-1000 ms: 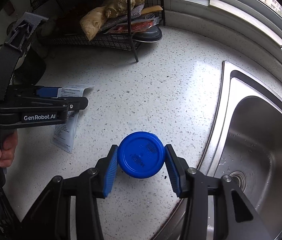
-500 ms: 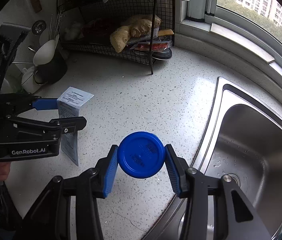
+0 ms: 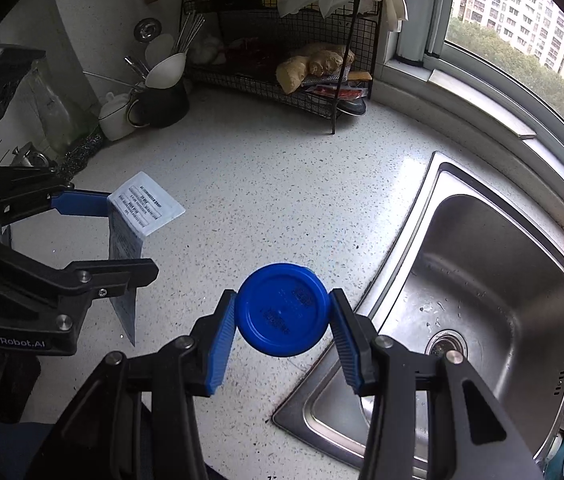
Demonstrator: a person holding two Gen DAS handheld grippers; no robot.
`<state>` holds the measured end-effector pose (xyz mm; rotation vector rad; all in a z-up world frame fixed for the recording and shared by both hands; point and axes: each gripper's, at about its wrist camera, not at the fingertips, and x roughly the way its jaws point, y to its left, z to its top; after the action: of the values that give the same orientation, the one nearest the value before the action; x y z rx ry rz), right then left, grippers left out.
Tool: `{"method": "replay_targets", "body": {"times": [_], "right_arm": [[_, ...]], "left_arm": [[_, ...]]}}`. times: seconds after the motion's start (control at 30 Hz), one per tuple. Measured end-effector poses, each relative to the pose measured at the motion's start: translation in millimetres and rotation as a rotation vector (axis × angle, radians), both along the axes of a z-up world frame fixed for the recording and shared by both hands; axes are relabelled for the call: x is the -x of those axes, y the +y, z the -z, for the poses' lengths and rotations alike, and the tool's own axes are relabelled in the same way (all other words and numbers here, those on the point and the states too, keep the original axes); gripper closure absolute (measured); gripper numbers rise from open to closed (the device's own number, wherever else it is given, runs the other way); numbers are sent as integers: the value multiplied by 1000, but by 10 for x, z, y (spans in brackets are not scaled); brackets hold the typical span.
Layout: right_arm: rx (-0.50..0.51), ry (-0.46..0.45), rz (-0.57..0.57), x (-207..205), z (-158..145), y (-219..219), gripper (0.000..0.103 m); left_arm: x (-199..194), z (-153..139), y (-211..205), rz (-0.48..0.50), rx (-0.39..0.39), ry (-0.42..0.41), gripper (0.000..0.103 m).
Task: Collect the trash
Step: 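Lower the sachet and blue cap toward the red bin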
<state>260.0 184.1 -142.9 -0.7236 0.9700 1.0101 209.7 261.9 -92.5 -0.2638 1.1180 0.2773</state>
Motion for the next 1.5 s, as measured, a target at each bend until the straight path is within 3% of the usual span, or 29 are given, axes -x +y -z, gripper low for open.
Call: {"method": "replay_targets", "body": {"times": [0.27, 0.47, 0.67, 0.8, 1.07, 1.2, 1.33, 1.5], "right_arm": [[-31, -6, -35, 368, -144, -615, 60], [-38, 4, -19, 585, -184, -1195, 60], [-47, 6, -16, 797, -144, -1692, 60], [-19, 28, 15, 847, 35, -1962, 60], [43, 70, 104, 844, 383, -2298, 60], [57, 80, 141, 803, 685, -2420, 60], [53, 100, 152, 752, 1152, -2513, 60], [79, 134, 193, 620, 1837, -2637, 60]], "left_arm": [[450, -86, -687, -45, 24, 2, 40], [763, -131, -1331, -32, -1, 15, 40], [998, -27, -1914, -11, -12, 35, 40], [1045, 156, -2224, 10, 13, 59, 40], [965, 712, -2552, 78, 102, 133, 40], [855, 1078, -2679, 108, 84, 159, 40], [761, 1642, -2732, 90, 132, 185, 40], [648, 2440, -2859, 105, 136, 236, 40]]}}
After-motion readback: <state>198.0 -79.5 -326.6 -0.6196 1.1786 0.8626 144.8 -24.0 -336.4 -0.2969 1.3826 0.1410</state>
